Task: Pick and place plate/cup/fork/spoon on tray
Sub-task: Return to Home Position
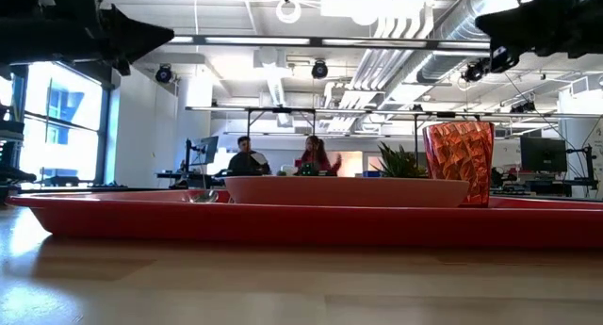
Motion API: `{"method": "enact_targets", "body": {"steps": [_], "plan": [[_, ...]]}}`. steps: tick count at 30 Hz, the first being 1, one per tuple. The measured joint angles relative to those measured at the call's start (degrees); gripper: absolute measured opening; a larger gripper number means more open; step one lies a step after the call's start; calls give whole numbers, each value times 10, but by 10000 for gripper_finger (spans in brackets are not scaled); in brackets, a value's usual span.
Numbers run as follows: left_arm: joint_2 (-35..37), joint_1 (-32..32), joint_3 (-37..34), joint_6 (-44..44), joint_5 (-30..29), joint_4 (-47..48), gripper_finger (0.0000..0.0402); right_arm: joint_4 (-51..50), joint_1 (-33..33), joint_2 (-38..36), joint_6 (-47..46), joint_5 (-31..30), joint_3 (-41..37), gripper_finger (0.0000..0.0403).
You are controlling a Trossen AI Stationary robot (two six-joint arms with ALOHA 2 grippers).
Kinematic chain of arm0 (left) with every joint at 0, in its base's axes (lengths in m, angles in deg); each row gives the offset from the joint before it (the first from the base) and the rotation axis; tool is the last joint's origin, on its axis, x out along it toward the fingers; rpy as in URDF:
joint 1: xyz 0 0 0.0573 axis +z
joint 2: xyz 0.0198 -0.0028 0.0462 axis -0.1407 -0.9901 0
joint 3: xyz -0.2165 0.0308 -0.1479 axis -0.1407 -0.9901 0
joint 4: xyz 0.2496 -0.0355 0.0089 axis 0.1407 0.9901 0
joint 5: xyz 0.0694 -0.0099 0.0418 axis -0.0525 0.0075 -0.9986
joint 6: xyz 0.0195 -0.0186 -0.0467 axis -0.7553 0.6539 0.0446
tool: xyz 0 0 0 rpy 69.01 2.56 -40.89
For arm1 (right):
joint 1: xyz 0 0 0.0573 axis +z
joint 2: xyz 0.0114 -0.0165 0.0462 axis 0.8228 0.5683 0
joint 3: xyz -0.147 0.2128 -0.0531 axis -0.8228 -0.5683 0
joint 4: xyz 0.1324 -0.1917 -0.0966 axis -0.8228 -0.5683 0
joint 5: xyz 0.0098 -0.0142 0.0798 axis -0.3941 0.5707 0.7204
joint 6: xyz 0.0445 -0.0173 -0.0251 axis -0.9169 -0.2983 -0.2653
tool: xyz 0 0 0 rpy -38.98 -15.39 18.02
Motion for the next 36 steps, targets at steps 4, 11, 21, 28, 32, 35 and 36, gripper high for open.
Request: {"method": "enact_targets", "body": {"steps": [4, 11, 21, 28, 32, 35, 36], "plan": [[44, 0, 0, 32, -13, 82, 0, -46, 0, -45, 12, -3, 0, 0], [122, 0, 0, 25, -19, 133, 0, -91, 0, -96, 16, -7, 0, 0], [176, -1, 0, 60, -19, 227, 0, -68, -2, -109, 6, -7, -30, 0], [175, -4, 0, 58, -32, 242, 0, 17, -2, -107, -25, -4, -86, 0], [175, -12, 0, 57, -32, 242, 0, -9, -2, -108, -58, -1, -85, 0], [175, -18, 0, 57, -33, 242, 0, -45, -2, -107, -73, -12, -86, 0], [175, -21, 0, 57, -33, 242, 0, -45, -2, -107, -75, -19, -86, 0]]}}
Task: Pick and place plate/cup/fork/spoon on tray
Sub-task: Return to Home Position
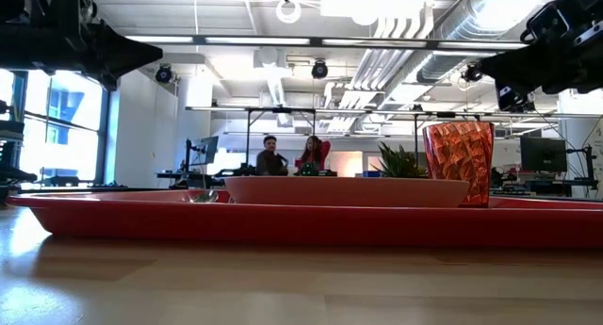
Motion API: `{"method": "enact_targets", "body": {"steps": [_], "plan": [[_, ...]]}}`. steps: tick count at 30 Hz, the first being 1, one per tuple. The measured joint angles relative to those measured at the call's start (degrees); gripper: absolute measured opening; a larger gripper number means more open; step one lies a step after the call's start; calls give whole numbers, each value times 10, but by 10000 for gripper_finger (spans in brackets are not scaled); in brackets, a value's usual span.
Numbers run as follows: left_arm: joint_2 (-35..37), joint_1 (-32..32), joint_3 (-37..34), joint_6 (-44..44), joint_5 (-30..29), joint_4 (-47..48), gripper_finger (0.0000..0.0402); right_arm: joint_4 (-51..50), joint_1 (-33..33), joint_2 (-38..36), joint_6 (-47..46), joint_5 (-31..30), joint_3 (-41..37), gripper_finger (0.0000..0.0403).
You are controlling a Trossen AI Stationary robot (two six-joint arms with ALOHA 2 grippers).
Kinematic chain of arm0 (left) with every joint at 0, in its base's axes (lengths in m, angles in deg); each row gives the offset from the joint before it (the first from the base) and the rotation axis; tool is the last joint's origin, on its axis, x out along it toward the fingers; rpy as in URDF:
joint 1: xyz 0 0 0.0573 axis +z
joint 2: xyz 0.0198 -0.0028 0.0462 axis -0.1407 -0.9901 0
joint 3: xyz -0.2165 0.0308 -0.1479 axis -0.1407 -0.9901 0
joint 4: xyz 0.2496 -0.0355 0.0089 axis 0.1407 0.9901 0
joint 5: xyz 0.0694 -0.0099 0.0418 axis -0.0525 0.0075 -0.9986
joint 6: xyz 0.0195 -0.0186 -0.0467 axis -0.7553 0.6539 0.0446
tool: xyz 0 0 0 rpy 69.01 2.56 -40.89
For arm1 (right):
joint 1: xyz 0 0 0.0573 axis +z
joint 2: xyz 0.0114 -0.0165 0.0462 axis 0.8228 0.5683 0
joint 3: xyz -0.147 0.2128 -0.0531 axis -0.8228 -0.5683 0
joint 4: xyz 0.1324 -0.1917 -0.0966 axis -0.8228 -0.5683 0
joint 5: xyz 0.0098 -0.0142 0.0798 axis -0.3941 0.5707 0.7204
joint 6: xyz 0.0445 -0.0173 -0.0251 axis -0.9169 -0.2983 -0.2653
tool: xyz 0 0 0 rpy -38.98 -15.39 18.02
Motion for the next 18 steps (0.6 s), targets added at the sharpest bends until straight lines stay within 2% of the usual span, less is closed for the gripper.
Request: {"method": "enact_targets", "body": {"steps": [10, 15, 18], "plan": [[1, -5, 0, -49, 3, -14, 0, 12, 0, -1, 22, -1, 0, 0], [1, -15, 1, -36, 24, 35, 0, 0, 0, 2, 39, -33, 0, 0], [1, -21, 0, -53, 52, 62, 0, -1, 0, 3, 57, -25, 0, 0]]}}
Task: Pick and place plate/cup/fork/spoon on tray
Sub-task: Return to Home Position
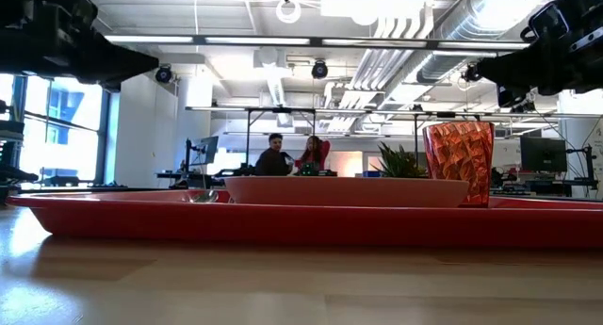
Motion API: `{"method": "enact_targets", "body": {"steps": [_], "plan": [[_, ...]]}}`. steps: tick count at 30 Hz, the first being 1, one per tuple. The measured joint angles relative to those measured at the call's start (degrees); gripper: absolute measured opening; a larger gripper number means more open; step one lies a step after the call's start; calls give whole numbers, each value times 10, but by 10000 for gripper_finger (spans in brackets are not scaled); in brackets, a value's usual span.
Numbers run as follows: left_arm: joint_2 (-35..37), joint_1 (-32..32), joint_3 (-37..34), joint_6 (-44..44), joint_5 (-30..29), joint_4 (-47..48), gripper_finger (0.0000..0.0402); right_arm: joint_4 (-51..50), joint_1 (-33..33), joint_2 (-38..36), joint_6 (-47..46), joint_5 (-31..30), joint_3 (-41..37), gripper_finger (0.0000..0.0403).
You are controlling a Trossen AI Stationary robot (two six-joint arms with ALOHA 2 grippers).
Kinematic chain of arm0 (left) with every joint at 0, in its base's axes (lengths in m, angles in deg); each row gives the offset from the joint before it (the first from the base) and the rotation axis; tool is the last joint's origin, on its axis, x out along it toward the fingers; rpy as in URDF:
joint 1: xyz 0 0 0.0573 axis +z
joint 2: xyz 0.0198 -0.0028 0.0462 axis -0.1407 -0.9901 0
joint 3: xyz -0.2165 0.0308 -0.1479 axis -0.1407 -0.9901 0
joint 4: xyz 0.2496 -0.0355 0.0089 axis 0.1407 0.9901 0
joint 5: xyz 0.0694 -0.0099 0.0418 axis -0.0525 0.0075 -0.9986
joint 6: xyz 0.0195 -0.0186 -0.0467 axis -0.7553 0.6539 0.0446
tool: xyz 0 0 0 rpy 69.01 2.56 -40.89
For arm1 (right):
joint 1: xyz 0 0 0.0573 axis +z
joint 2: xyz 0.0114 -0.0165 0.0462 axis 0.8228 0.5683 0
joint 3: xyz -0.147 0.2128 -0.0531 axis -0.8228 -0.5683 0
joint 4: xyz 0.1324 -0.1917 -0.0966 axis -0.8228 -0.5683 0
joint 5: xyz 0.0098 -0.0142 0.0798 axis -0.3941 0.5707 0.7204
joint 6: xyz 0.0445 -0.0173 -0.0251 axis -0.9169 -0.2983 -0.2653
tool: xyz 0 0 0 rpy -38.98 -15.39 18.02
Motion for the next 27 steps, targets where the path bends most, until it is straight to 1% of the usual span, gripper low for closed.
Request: {"method": "enact_targets", "body": {"steps": [5, 7, 9, 11, 18, 27], "plan": [[0, -2, 0, -22, 44, 5, 0, -1, 0, 1, 20, 5, 0, 0], [0, -2, 0, -27, 93, 13, 0, 0, 0, 1, 35, 0, 0, 0], [0, -2, 0, -20, 115, 17, 0, 0, 0, 1, 71, -1, 0, 0], [0, -2, 0, -18, 116, 17, 0, -1, 0, 1, 82, 7, 0, 0], [-9, -2, 0, -38, 116, 17, 1, -2, 1, 1, 31, 5, 0, 0], [-9, -2, 0, -37, 116, 17, 1, -2, 1, 1, 32, 4, 0, 0]]}}
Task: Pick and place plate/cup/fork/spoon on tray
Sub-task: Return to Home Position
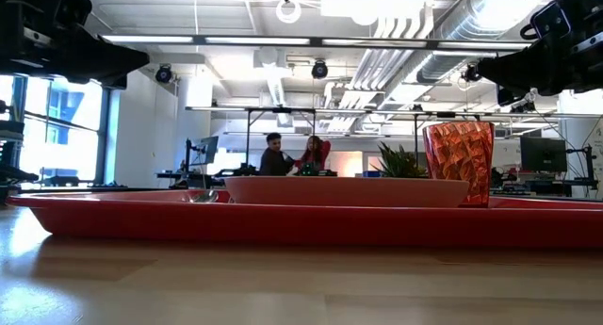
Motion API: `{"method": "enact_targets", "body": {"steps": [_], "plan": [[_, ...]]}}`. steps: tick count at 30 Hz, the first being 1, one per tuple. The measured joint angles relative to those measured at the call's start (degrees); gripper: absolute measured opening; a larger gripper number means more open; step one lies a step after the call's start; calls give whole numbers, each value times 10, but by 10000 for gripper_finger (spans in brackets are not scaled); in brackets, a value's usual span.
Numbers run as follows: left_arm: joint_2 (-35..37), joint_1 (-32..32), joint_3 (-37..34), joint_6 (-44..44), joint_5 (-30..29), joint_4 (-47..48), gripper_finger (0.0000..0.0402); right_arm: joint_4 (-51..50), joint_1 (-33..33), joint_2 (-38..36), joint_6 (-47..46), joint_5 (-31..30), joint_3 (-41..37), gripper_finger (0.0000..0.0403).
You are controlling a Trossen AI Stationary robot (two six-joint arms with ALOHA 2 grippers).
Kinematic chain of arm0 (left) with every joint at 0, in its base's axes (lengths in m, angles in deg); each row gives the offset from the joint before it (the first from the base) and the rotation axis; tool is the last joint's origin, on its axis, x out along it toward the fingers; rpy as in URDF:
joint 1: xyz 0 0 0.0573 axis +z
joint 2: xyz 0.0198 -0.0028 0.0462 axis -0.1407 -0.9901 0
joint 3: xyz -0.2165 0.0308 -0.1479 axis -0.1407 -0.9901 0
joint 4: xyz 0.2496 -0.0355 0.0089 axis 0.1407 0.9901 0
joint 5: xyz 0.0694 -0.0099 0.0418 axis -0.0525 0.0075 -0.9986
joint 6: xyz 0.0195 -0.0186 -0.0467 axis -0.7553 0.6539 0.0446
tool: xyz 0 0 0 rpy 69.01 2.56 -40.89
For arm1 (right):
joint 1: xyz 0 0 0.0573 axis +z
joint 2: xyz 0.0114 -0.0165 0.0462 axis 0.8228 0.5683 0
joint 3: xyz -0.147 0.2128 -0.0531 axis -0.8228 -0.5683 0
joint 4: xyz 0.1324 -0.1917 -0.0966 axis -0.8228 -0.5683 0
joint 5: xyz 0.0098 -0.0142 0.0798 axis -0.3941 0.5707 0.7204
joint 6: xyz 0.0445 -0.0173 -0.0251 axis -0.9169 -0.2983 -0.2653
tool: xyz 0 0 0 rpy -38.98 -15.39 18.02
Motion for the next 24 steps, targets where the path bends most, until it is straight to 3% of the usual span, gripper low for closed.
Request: {"method": "enact_targets", "body": {"steps": [24], "plan": [[0, 0, 0, 0, -1, 0, 1, -1, 0, 0, 0, 0, 0, 0]]}}
